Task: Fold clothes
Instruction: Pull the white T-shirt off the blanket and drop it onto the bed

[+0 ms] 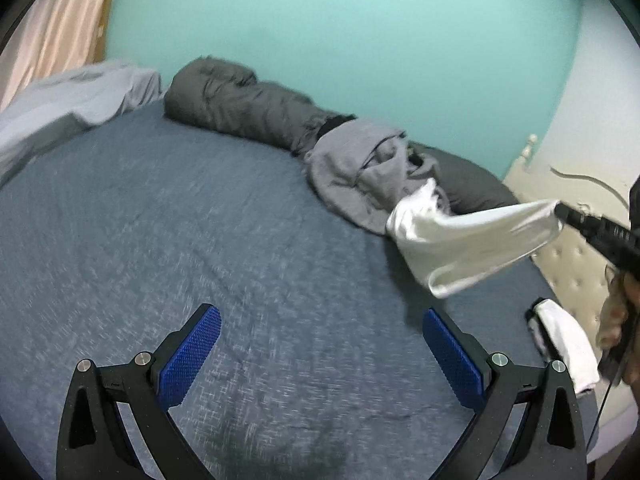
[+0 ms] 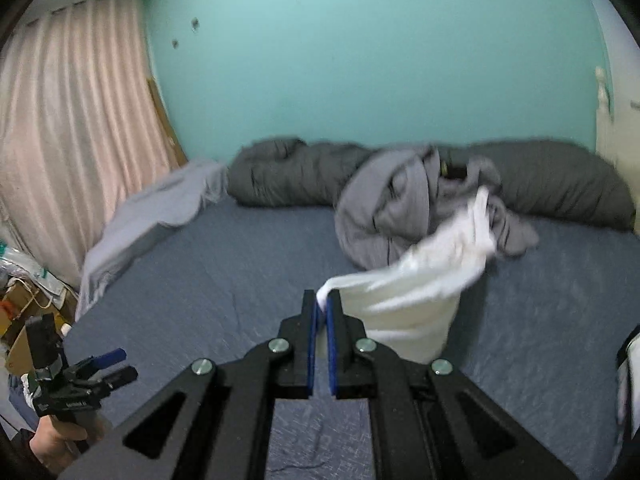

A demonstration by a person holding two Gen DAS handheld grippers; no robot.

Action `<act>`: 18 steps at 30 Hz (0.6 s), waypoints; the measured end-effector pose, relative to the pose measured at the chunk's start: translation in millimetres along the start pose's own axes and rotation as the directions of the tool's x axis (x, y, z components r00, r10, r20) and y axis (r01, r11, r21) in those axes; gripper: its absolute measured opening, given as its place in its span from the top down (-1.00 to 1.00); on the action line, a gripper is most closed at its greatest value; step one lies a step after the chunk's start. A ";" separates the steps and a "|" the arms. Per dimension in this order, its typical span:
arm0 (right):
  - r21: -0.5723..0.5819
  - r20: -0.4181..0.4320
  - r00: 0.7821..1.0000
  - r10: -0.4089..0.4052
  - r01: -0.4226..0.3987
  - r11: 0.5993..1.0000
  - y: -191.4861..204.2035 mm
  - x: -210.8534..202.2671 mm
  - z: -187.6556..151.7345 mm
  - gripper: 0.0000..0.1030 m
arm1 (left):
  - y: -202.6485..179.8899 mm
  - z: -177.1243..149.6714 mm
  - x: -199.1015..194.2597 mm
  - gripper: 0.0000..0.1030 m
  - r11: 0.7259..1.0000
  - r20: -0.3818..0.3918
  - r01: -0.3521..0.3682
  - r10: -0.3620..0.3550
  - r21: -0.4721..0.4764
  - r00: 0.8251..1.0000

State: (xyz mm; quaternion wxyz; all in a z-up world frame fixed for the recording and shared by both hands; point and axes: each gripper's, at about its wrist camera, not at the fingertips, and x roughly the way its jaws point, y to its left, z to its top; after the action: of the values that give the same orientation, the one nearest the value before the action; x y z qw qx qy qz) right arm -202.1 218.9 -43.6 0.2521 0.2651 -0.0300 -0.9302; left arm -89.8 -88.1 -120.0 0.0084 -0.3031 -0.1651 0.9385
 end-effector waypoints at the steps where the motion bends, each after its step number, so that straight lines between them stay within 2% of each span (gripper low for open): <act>1: -0.010 0.017 1.000 0.003 -0.003 1.000 5.6 -14.2 10.0 0.92 | -4.2 4.6 -9.5 -0.99 1.000 0.009 0.001 -0.001 0.010 1.000; 10: -0.087 0.120 0.992 0.028 -0.018 0.996 39.6 -119.9 66.1 0.92 | -43.6 34.7 -87.5 -0.99 0.995 0.051 0.068 -0.072 0.078 0.996; 18: -0.144 0.210 0.975 0.077 -0.047 0.988 69.3 -194.4 101.8 0.92 | -74.7 42.9 -127.7 -0.99 0.983 0.065 0.117 -0.127 0.140 0.990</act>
State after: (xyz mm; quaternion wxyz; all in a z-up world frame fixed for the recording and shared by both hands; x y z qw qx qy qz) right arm -80.1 245.0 149.8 0.2940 0.1440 -0.0007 -0.9449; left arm -16.5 -45.3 8.4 0.0805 -0.2565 -0.1191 0.9558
